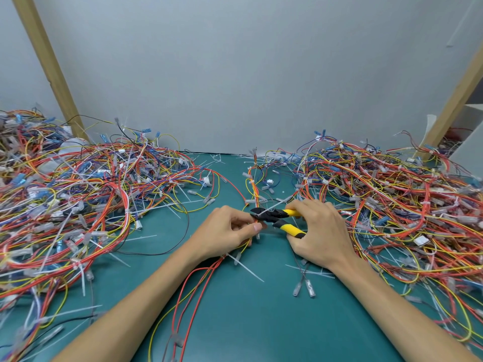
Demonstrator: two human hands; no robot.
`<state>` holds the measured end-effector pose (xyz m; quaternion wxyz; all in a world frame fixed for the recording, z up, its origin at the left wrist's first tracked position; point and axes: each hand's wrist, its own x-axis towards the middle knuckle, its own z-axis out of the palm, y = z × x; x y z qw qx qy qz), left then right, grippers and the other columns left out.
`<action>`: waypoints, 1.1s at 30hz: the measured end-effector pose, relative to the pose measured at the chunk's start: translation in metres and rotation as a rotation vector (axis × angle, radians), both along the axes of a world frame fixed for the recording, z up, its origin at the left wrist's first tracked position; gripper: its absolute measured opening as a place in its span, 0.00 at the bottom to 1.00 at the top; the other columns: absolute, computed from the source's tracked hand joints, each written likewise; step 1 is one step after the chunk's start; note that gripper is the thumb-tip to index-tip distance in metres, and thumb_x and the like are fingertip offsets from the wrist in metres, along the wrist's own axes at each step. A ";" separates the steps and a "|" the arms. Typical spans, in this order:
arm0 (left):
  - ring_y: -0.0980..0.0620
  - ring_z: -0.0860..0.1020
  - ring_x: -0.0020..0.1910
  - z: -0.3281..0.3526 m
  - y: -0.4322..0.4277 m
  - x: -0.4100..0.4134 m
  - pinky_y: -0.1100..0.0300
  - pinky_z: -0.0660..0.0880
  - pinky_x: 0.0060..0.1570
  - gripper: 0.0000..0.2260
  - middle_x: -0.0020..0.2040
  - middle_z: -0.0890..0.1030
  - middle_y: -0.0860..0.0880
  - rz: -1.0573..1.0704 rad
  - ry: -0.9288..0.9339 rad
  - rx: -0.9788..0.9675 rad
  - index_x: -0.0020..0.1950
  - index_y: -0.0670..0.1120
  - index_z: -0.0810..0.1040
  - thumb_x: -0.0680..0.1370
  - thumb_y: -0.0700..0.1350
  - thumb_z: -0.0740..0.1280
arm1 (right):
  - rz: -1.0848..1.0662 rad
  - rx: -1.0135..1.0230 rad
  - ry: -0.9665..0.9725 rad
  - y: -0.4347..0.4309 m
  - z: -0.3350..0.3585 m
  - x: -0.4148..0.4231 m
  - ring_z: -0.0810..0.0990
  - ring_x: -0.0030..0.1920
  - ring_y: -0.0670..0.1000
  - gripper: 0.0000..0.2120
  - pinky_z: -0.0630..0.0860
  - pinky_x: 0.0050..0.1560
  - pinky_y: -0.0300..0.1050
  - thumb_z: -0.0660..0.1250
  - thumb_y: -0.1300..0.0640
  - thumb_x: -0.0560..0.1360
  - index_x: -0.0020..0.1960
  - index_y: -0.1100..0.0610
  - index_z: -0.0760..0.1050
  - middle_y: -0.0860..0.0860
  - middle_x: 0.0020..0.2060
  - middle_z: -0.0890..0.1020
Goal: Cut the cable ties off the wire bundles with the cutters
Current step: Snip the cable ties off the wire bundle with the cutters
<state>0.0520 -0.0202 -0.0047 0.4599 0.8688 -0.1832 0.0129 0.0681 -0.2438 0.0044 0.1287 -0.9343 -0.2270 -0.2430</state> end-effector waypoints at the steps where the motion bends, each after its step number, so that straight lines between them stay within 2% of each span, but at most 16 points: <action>1: 0.54 0.71 0.29 0.000 0.000 0.000 0.60 0.67 0.33 0.12 0.31 0.81 0.48 -0.002 -0.003 0.002 0.42 0.47 0.82 0.79 0.52 0.66 | -0.009 0.000 -0.001 0.000 0.000 -0.001 0.74 0.39 0.53 0.12 0.65 0.41 0.45 0.67 0.48 0.64 0.46 0.49 0.75 0.45 0.35 0.76; 4: 0.54 0.71 0.29 0.001 0.000 -0.001 0.59 0.67 0.33 0.13 0.32 0.81 0.47 -0.007 -0.002 0.005 0.42 0.46 0.82 0.78 0.53 0.65 | -0.043 0.014 0.013 0.001 0.001 -0.003 0.72 0.34 0.53 0.08 0.68 0.35 0.43 0.67 0.48 0.63 0.41 0.48 0.74 0.45 0.30 0.75; 8: 0.53 0.69 0.30 0.001 0.000 -0.001 0.57 0.65 0.34 0.12 0.32 0.80 0.44 -0.010 -0.006 0.009 0.40 0.47 0.81 0.78 0.52 0.66 | -0.067 0.016 0.033 0.000 0.001 -0.003 0.73 0.32 0.52 0.08 0.69 0.32 0.42 0.65 0.45 0.63 0.39 0.48 0.75 0.45 0.28 0.75; 15: 0.52 0.69 0.31 0.002 -0.002 -0.001 0.57 0.66 0.35 0.16 0.34 0.79 0.40 -0.003 -0.003 -0.002 0.44 0.45 0.82 0.76 0.57 0.64 | -0.082 0.040 0.031 0.001 0.001 -0.003 0.70 0.29 0.50 0.07 0.65 0.30 0.39 0.65 0.46 0.63 0.38 0.47 0.74 0.43 0.25 0.71; 18: 0.52 0.69 0.32 0.004 -0.003 -0.002 0.57 0.65 0.37 0.17 0.35 0.78 0.37 -0.015 0.030 -0.072 0.45 0.45 0.83 0.75 0.58 0.64 | -0.102 0.059 0.052 0.000 0.001 -0.002 0.71 0.29 0.49 0.07 0.64 0.29 0.38 0.65 0.46 0.62 0.38 0.47 0.74 0.44 0.24 0.72; 22: 0.51 0.71 0.35 0.006 -0.004 0.000 0.58 0.66 0.40 0.06 0.32 0.76 0.48 -0.032 0.107 -0.210 0.50 0.48 0.84 0.78 0.47 0.68 | -0.142 0.105 0.076 0.001 0.001 -0.001 0.70 0.29 0.48 0.08 0.61 0.29 0.37 0.64 0.45 0.61 0.38 0.47 0.74 0.44 0.23 0.71; 25: 0.50 0.73 0.32 0.004 -0.008 0.000 0.62 0.69 0.35 0.04 0.36 0.81 0.49 -0.011 0.105 -0.252 0.49 0.45 0.82 0.79 0.44 0.68 | -0.151 0.152 0.085 0.000 0.002 0.001 0.69 0.28 0.47 0.08 0.59 0.28 0.37 0.63 0.45 0.62 0.37 0.48 0.74 0.44 0.21 0.69; 28: 0.50 0.76 0.26 0.003 -0.018 -0.005 0.67 0.69 0.28 0.04 0.42 0.85 0.48 -0.019 0.111 -0.326 0.49 0.42 0.78 0.80 0.41 0.65 | -0.151 0.163 0.087 -0.001 0.002 0.002 0.70 0.29 0.51 0.09 0.62 0.29 0.40 0.63 0.45 0.62 0.38 0.49 0.74 0.45 0.22 0.69; 30: 0.50 0.74 0.23 0.002 -0.023 -0.007 0.65 0.69 0.26 0.04 0.38 0.84 0.49 0.004 0.094 -0.334 0.49 0.44 0.78 0.81 0.41 0.64 | -0.153 0.164 0.088 -0.001 0.002 0.002 0.71 0.30 0.53 0.10 0.64 0.30 0.41 0.63 0.44 0.62 0.38 0.49 0.75 0.45 0.22 0.69; 33: 0.54 0.68 0.20 0.000 -0.022 -0.006 0.66 0.66 0.22 0.08 0.29 0.77 0.52 0.066 0.052 -0.299 0.46 0.46 0.80 0.81 0.44 0.63 | -0.145 0.164 0.093 -0.002 0.001 0.003 0.71 0.29 0.51 0.10 0.64 0.29 0.40 0.64 0.44 0.62 0.38 0.48 0.75 0.45 0.23 0.70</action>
